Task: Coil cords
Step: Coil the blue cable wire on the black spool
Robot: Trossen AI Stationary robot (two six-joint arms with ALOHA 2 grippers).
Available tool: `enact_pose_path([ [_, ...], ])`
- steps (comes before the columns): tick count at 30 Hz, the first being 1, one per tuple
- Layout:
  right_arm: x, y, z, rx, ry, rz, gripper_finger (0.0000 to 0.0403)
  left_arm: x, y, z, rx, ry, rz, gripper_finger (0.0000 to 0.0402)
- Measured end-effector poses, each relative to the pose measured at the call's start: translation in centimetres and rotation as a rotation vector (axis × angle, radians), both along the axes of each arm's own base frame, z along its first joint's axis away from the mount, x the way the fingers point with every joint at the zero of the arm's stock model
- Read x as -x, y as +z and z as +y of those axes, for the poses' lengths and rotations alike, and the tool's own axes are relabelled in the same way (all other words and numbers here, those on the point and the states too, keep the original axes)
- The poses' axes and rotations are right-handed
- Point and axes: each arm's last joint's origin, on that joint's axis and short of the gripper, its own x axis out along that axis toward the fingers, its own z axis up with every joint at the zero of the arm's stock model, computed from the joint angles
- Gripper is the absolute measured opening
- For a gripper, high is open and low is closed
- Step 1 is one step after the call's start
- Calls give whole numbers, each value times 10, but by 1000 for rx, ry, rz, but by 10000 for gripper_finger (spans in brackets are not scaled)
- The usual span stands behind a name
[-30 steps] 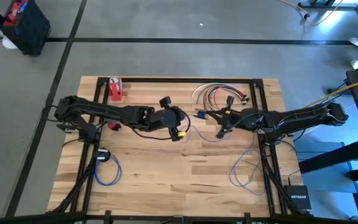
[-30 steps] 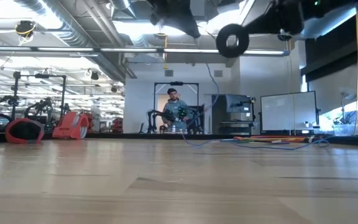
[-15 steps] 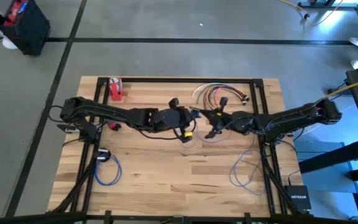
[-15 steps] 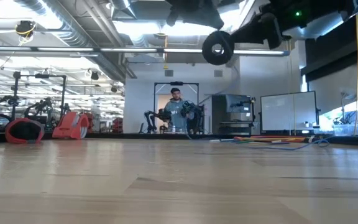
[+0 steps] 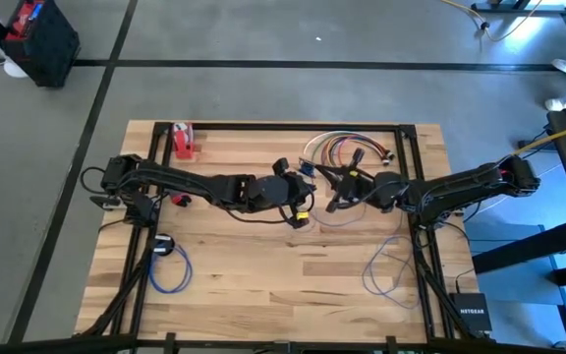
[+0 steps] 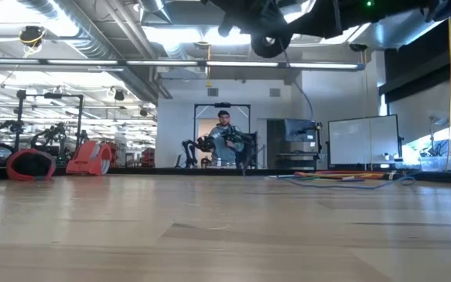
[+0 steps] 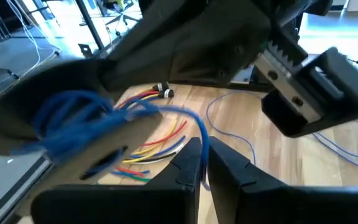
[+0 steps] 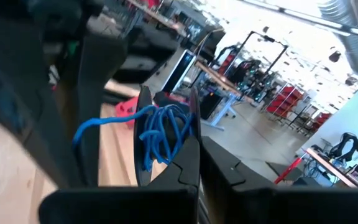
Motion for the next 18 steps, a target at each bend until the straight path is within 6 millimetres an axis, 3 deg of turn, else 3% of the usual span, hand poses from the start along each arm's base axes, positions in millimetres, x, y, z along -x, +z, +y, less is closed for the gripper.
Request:
enact_pose_path([
  [9,0,9,0,-5,5,-94,7,-2,5,4,10,6,-62,20],
  [18,2,18,0,34,1,-168,7,-6,1,0,24,-96,-51,20],
])
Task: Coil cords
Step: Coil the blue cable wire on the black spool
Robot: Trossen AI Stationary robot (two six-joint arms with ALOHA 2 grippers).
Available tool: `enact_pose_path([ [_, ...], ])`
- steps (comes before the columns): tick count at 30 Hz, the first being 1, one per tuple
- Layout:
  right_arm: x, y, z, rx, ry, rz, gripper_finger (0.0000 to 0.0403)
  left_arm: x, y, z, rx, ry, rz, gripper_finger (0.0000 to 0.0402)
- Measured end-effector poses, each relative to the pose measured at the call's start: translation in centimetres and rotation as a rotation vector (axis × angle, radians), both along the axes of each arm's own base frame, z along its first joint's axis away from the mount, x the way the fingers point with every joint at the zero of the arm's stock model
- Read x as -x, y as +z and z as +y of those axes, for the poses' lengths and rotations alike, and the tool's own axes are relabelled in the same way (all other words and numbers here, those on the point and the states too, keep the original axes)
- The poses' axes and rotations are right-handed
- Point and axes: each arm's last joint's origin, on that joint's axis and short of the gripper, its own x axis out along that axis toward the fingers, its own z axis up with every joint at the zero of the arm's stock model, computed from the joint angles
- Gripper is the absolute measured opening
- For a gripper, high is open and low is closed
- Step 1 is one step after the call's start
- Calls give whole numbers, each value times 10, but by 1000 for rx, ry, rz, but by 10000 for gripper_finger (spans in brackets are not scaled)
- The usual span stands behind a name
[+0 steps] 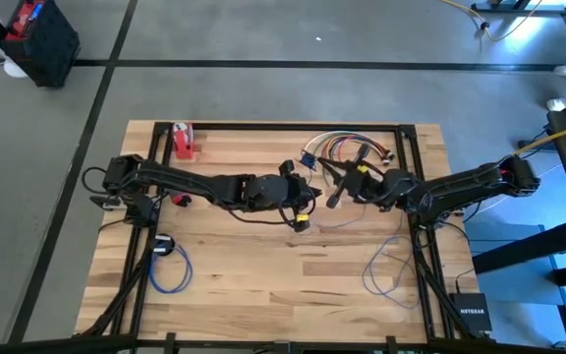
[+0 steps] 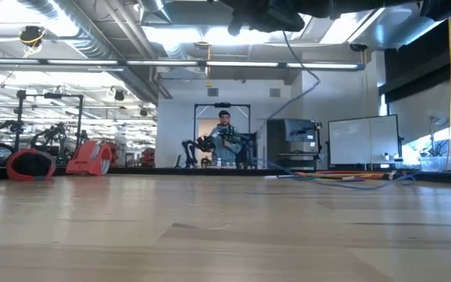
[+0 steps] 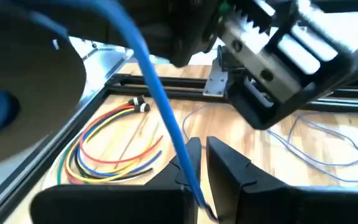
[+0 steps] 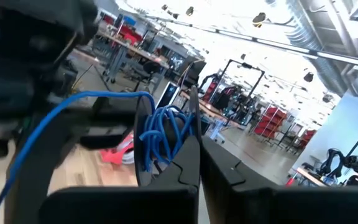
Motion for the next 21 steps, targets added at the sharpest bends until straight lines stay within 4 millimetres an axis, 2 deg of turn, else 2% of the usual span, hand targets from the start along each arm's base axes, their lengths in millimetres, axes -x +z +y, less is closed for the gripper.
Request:
enact_pose_path([
  [7,1,6,0,9,-3,-53,7,-14,-17,2,-17,4,-14,20],
  [13,2,7,0,8,0,-68,7,-24,-35,16,-20,36,14,20],
  [17,2,8,0,8,4,-72,7,-25,-46,24,-20,39,79,20],
  [21,3,9,0,10,-4,-74,7,-25,-48,26,-8,43,89,20],
])
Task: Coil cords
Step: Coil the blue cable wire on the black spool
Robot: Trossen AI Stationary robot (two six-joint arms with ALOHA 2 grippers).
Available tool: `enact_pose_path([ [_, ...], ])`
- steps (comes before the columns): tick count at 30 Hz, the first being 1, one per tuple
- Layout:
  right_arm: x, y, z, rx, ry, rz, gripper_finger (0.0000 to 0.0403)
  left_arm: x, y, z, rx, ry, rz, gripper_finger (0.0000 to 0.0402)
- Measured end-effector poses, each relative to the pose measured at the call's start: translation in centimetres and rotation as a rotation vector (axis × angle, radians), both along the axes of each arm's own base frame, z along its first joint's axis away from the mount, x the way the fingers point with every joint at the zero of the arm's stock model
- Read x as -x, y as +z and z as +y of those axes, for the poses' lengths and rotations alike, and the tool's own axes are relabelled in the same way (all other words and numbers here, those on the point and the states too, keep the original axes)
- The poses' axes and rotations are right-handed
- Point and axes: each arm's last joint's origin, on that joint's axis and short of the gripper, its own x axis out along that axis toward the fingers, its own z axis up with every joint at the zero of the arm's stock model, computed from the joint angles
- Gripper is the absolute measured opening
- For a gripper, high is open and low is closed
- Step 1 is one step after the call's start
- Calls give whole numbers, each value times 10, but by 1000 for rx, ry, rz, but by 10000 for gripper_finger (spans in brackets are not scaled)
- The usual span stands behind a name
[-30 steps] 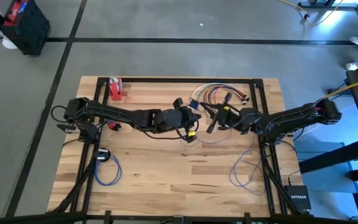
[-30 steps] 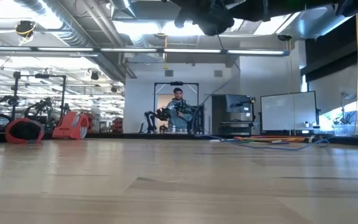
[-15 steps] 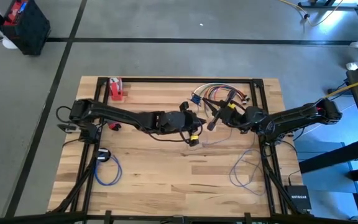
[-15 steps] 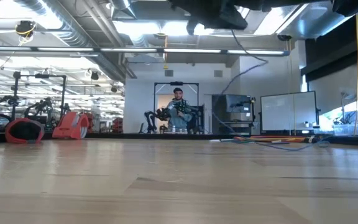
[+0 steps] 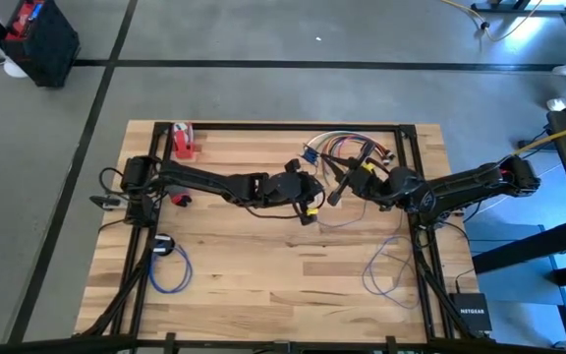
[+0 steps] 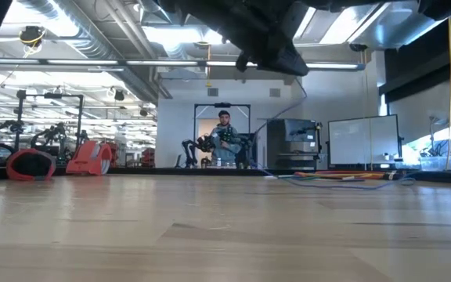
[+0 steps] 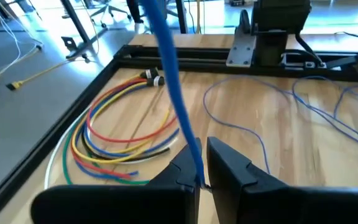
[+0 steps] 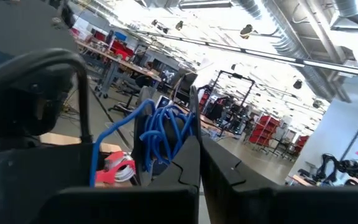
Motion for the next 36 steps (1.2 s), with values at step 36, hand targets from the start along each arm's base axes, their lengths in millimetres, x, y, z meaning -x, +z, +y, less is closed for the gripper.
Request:
enact_pose_path([
  [36,-1,-13,-1,-4,-48,152,7,67,36,-41,60,-9,305,155],
])
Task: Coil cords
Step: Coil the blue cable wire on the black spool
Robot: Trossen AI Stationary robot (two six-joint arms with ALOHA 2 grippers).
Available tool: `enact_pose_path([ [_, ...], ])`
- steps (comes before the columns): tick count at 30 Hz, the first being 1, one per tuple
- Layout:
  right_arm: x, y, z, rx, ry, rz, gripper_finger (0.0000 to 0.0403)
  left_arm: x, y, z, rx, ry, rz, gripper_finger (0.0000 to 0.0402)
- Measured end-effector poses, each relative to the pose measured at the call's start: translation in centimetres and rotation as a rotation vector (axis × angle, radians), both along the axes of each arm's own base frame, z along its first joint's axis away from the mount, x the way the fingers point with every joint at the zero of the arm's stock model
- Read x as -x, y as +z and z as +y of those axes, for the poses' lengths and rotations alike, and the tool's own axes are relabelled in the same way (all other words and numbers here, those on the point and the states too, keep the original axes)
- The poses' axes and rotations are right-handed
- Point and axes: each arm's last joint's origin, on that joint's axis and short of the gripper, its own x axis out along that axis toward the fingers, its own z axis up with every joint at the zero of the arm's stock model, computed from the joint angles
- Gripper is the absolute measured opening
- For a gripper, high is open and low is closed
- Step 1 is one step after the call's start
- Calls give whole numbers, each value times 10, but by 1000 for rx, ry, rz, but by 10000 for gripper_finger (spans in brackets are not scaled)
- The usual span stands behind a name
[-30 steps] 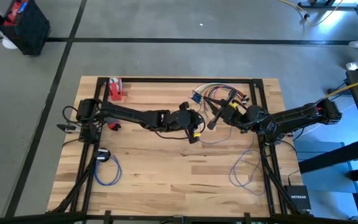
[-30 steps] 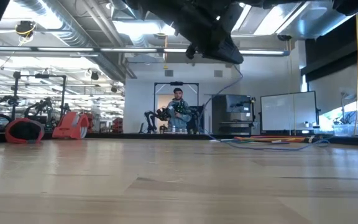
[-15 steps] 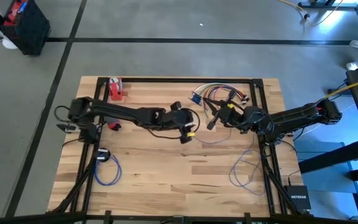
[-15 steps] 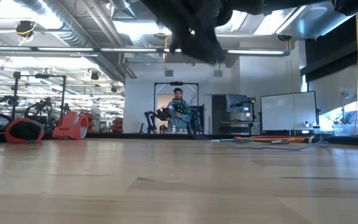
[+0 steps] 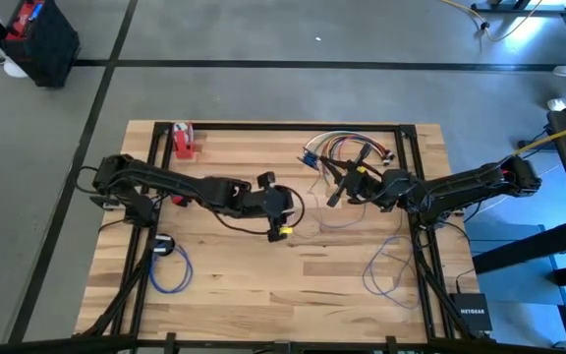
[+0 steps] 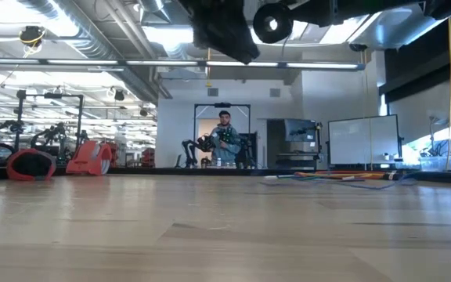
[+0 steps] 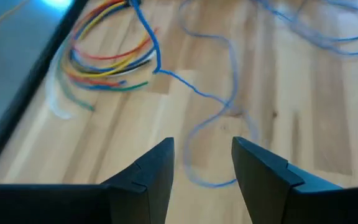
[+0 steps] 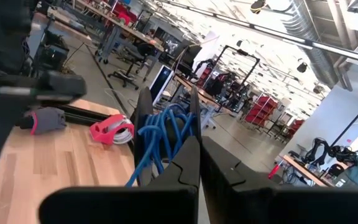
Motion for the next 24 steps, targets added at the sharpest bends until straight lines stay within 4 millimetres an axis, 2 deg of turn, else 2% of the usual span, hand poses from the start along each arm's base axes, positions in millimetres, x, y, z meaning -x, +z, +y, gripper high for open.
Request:
enact_pose_path([
  [6,0,0,0,0,0,0,7,-7,-1,7,-104,53,-83,154],
  [9,1,0,0,0,0,4,7,-10,-15,17,-89,-14,-112,154],
  [12,3,2,0,-3,-1,2,7,-13,-25,34,-2,-79,-172,154],
  [17,6,5,-1,-4,-3,-3,7,-16,-46,62,59,-105,-270,154],
  [21,6,5,-1,-4,-3,-2,7,-21,-65,72,88,-188,-317,154],
  [24,6,5,-1,-4,-5,-2,7,-25,-71,76,62,-211,-340,154],
])
